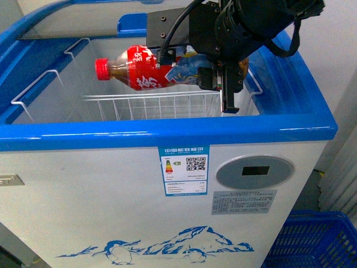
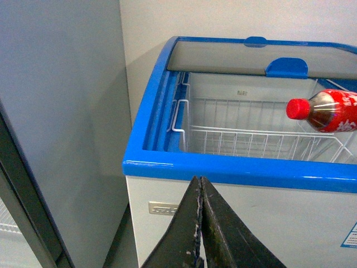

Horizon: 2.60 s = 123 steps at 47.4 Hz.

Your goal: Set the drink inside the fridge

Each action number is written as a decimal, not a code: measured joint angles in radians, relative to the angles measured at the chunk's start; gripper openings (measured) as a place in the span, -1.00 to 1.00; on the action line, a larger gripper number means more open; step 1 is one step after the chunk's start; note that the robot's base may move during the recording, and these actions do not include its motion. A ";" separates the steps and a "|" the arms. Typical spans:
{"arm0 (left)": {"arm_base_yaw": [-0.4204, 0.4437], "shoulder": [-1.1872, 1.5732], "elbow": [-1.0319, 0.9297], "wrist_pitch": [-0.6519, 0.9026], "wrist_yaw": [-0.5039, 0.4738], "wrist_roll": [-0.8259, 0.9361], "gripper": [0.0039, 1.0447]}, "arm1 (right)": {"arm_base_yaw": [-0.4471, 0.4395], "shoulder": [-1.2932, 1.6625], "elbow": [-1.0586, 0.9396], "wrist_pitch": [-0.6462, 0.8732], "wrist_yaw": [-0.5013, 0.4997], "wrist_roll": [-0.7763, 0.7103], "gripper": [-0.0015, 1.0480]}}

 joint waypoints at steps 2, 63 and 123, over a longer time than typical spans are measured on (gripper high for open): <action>0.000 -0.002 0.000 -0.001 0.000 0.000 -0.96 | 0.000 0.034 0.013 0.037 -0.001 0.000 -0.20; 0.000 -0.002 0.000 -0.002 0.000 0.000 -0.52 | 0.006 0.340 0.031 0.315 0.085 0.134 0.34; 0.000 -0.003 0.000 -0.002 0.000 0.003 0.85 | 0.044 -1.221 -0.709 -0.325 0.457 1.352 0.86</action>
